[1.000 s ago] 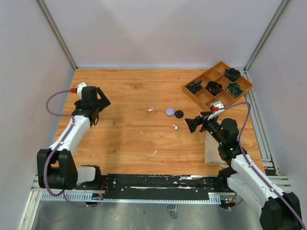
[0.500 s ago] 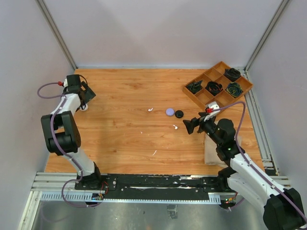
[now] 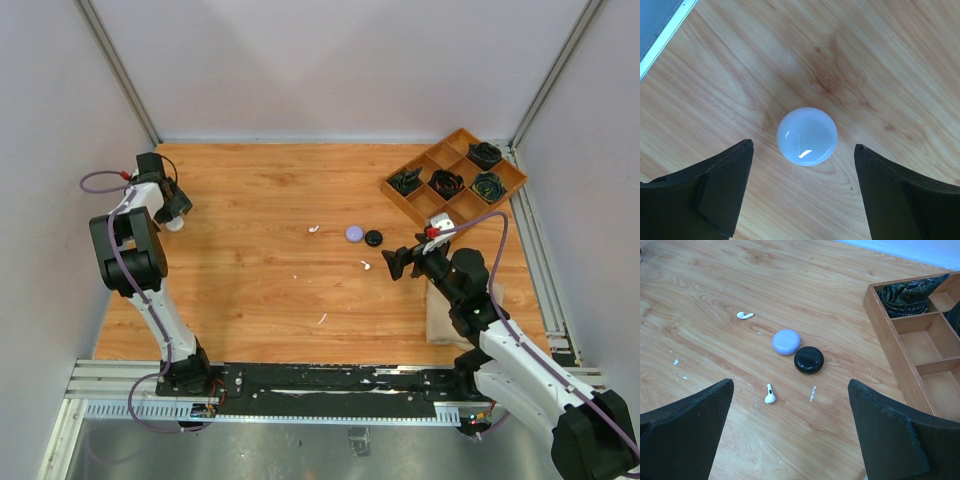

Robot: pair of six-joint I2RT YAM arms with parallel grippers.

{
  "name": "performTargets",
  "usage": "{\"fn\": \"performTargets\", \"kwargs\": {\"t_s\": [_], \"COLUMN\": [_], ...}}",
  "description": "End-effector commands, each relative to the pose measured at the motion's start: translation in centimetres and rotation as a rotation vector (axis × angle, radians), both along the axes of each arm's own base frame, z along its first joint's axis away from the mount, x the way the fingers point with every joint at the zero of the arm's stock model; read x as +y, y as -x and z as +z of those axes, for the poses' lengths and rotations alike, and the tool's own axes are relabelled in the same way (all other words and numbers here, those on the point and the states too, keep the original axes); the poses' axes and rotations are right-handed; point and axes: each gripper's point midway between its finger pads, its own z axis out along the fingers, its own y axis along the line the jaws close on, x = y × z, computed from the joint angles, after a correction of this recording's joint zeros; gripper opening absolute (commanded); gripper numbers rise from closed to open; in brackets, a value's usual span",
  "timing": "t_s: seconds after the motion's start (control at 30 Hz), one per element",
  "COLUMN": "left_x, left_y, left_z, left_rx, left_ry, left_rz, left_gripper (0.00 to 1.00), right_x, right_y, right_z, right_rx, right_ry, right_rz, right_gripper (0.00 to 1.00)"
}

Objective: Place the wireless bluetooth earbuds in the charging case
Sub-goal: Pick up the charging case at the center of the board.

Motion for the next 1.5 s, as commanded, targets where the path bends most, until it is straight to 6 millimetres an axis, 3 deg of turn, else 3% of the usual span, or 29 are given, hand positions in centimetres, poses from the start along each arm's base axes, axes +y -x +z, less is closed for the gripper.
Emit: {"fn": "performTargets", "kwargs": {"t_s": [0.0, 0.37, 0.83, 1.2, 1.47], "left_x": [0.7, 0.7, 0.3, -2.3, -7.5], "left_y": [0.2, 0.1, 0.0, -0.3, 0.5], "left_z": [-0.5, -2.8, -3.4, -0.9, 2.4], "left_rx": [0.048, 0.093, 0.100, -0.003, -0.061], "left_ry": [-0.016, 0.001, 0.008, 0.060, 0.044], "left_rz": [-0.005, -0.024, -0.061, -0.148, -0.283], "left_gripper": [0.85, 0.74, 0.61, 0.53, 0.53], "right_x": [0.1, 0.1, 0.0, 0.3, 0.2], "right_y": [-0.2, -0.1, -0.1, -0.1, -0.1], "right_z": [0.8, 0.9, 0.9, 0.9, 1.0], "right_rx": [-0.039, -0.039, -0.040, -0.039, -0.018], "right_ry": [0.014, 0.019, 0.023, 0.022, -0.018], "right_rz": [-0.002, -0.001, -0.006, 0.010, -0.012], "right_gripper": [0.99, 0.99, 0.98, 0.99, 0.99]}}
